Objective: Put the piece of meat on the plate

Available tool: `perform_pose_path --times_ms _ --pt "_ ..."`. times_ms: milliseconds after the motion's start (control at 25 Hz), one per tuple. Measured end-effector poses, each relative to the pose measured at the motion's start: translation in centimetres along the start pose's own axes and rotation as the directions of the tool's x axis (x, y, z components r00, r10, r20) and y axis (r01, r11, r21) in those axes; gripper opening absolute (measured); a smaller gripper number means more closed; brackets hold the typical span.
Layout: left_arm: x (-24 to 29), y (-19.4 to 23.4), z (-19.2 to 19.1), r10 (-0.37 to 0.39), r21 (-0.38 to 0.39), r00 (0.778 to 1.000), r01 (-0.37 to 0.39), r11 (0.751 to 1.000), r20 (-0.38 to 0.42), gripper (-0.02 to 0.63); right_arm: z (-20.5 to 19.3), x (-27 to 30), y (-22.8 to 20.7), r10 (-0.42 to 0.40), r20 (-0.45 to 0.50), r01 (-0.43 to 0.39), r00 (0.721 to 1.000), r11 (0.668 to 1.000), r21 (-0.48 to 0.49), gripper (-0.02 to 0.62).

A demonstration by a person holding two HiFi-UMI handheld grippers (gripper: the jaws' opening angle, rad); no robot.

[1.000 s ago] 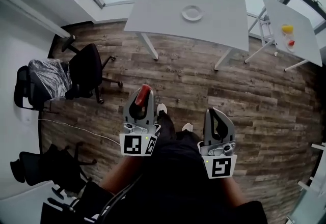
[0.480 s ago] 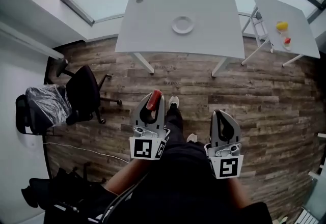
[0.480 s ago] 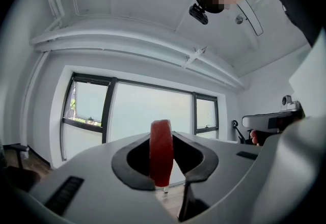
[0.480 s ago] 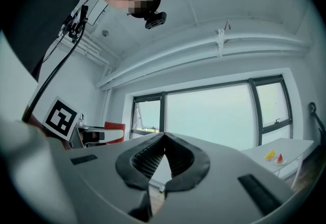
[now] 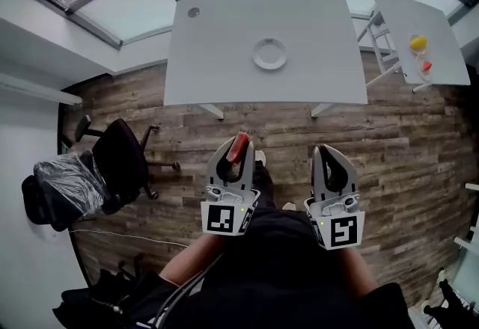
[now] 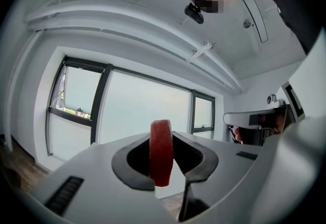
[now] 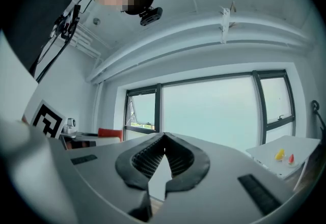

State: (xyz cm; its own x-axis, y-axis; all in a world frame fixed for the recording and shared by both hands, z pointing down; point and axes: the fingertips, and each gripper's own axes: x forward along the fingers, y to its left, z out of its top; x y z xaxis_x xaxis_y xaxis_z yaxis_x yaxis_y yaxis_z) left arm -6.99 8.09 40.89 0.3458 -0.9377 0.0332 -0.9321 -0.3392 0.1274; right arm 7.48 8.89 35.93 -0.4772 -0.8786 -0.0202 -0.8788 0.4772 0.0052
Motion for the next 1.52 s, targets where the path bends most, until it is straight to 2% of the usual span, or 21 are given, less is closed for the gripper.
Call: perform_pose_path --times_ms 160,520,840,1120,1520 --pt "1.9 2.2 1.0 -0.039 -0.025 0.999 0.039 0.999 0.010 0.094 0.4 4.0 0.2 -0.020 -0.010 0.020 1.000 1.000 0.021 0.003" --pt "5.5 5.1 2.4 -0.112 -0.022 0.994 0.112 0.993 0.021 0.095 0.6 9.4 1.0 -0.070 -0.003 0.070 0.998 0.997 -0.026 0.003" --pt "8.0 6.1 2.2 -0.110 -0.031 0.994 0.111 0.993 0.013 0.094 0.3 11.9 0.8 -0.055 0.000 0.055 0.999 0.998 -0.019 0.003" --pt "10.7 6.7 1.6 -0.087 -0.040 0.996 0.086 0.996 -0.033 0.094 0.3 14.4 -0.9 -0.018 0.013 0.017 1.000 1.000 0.001 0.003" --pt "15.8 6.5 -1.0 -0.108 -0.034 0.989 0.105 0.994 -0.101 0.094 -0.1 16.8 -3.8 -0.032 0.022 0.032 0.999 0.999 0.002 0.003"
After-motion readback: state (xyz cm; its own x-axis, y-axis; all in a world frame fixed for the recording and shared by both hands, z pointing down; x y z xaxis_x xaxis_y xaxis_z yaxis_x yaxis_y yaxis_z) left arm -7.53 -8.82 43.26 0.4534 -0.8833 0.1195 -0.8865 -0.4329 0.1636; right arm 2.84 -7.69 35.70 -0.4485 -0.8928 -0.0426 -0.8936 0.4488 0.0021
